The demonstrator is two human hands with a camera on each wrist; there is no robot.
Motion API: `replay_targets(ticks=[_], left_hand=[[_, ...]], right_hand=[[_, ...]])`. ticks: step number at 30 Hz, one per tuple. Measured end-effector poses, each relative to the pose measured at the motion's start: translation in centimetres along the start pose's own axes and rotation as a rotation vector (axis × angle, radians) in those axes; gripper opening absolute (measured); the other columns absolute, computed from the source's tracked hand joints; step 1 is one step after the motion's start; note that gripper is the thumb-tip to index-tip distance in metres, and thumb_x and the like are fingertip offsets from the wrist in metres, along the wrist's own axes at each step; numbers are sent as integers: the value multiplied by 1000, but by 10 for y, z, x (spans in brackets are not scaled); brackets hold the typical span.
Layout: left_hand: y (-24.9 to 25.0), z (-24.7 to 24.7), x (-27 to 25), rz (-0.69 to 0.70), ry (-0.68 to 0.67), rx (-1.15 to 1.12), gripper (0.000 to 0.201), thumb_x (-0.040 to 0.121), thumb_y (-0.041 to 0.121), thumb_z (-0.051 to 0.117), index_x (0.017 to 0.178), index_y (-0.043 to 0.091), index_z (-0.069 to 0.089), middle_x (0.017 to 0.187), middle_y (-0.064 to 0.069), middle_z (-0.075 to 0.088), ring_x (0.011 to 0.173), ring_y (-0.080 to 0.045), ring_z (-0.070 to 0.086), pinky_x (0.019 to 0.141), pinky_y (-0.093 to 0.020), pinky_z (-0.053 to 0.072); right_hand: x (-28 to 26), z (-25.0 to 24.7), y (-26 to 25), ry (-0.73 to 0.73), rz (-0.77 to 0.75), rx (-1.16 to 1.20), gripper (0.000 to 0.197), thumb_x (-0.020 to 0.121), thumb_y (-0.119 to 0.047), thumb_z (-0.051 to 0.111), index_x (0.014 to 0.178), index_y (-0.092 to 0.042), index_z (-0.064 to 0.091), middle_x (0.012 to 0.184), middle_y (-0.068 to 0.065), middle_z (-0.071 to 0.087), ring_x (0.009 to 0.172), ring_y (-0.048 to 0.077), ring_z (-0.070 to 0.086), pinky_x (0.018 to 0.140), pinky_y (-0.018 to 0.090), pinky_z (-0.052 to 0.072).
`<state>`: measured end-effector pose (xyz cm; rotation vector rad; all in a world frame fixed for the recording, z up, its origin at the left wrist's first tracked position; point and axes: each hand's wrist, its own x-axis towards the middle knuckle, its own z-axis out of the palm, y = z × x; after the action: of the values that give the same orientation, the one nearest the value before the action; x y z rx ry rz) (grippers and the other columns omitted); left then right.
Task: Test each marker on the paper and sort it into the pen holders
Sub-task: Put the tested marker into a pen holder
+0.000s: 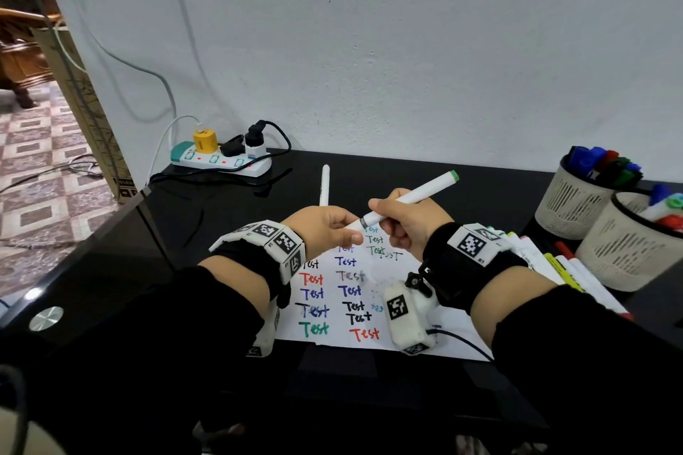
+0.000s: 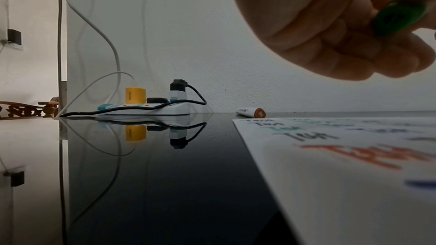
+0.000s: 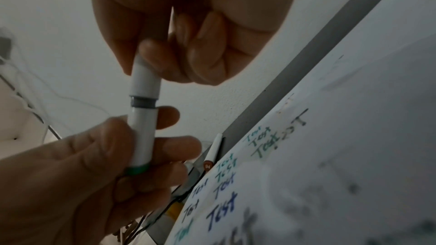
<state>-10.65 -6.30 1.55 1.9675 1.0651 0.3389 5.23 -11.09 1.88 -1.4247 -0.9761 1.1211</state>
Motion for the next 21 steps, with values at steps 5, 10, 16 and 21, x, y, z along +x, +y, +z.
replay_targets(ticks=[5, 10, 16, 21], left_hand=[[-3, 1, 4, -6, 29, -5, 14, 91, 33, 57, 90, 22, 64, 76, 11, 67, 72, -1, 60, 76, -21, 45], [-2, 0, 6, 0, 48, 26, 24, 93, 31, 54, 99, 11, 66, 67, 11, 59, 63, 0, 55, 70, -17, 43], [-3, -1, 6, 0, 81, 14, 21, 93, 29, 55, 98, 13, 67, 65, 10, 57, 63, -1, 53, 77, -22, 45], [-2, -1, 4, -10, 48, 53, 15, 93, 30, 54, 97, 21, 66, 66, 10, 56, 62, -1, 51, 66, -16, 42]], right_hand=[[-2, -5, -7, -71, 21, 48, 20, 91, -9, 57, 72, -9, 55, 53, 5, 49, 45, 10, 36, 43, 19, 26], [2, -5, -3, -72, -1, 77, 18, 92, -3, 55, 75, -10, 55, 53, 6, 54, 44, 10, 41, 42, 17, 31], [2, -6, 6, -119, -17, 185, 20, 92, -2, 55, 74, -9, 53, 54, 7, 55, 45, 10, 43, 43, 19, 34], [0, -6, 12, -132, -11, 214, 20, 92, -2, 54, 74, -9, 52, 53, 5, 55, 44, 10, 43, 42, 18, 34]])
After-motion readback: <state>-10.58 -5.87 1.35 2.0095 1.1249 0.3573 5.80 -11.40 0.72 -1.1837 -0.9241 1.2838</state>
